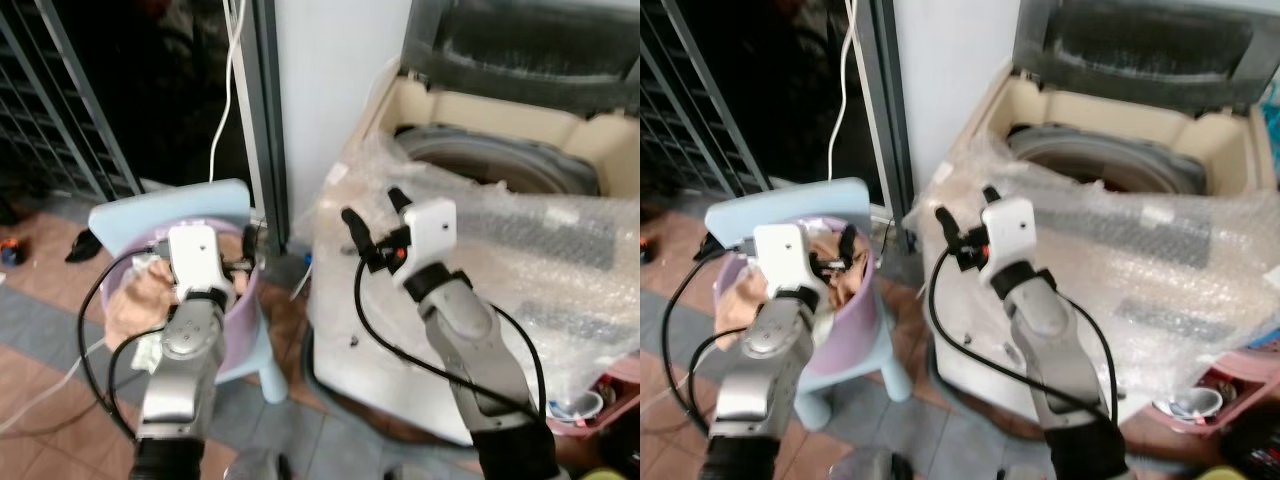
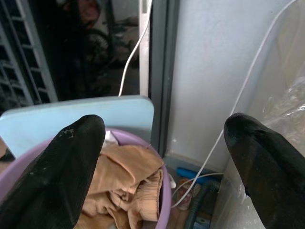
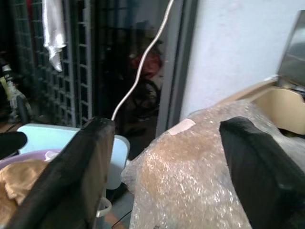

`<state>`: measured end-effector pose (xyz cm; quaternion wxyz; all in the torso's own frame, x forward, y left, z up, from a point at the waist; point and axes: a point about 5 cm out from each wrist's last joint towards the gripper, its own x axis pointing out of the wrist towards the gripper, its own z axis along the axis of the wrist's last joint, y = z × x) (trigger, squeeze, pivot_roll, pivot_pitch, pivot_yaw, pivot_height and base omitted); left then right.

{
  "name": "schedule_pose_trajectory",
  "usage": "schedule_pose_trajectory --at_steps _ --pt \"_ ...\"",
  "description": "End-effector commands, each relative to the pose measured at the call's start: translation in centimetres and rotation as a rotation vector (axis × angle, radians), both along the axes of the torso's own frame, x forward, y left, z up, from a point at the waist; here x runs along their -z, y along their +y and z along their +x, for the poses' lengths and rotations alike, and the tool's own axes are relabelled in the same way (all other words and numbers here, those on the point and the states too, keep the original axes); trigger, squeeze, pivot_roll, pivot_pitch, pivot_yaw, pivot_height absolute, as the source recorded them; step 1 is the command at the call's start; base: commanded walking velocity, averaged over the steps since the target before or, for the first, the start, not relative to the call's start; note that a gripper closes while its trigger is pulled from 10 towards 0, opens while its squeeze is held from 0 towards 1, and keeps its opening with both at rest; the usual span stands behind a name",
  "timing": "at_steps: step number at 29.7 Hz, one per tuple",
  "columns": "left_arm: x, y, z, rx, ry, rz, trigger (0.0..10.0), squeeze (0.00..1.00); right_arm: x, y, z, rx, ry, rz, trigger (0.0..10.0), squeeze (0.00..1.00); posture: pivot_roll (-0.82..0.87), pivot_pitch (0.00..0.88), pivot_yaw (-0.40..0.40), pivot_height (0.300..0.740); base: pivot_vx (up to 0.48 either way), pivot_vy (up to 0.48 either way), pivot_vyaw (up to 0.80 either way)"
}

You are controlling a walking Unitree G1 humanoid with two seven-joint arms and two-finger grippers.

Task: Clothes washing

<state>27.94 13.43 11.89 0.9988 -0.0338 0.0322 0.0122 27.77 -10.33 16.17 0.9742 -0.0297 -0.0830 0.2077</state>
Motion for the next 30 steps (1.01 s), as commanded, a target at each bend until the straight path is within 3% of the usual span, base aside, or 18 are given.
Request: schedule_pose_trajectory --at_steps 1,6,20,30 --pt "-0.8 -0.8 0.1 0.025 -0.026 0.007 10.0 0.0 0.1 -0.7 -0.1 0.044 0.012 0.008 10.0 1.0 -0.03 0.0 0.063 0.74 0.0 0.48 0.0" --pt "-1.0 -0.7 0.2 0.028 -0.057 0.061 10.0 0.0 0.1 -0.9 -0.2 0.087 0.012 0.032 10.0 1.0 -0.04 0.0 0.093 0.74 0.0 0.192 0.09" --pt "-1.1 -1.1 -0.4 0.05 -0.033 0.032 10.0 0.0 0.4 -1.3 -0.2 0.118 0.043 0.047 10.0 1.0 -0.02 0.019 0.078 0.74 0.0 0.0 0.74" --pt "-0.8 -1.2 -0.7 0.064 -0.026 0.019 10.0 0.0 0.1 -1.1 0.3 0.091 0.032 -0.001 10.0 1.0 -0.03 0.022 0.066 0.74 0.118 0.0 0.08"
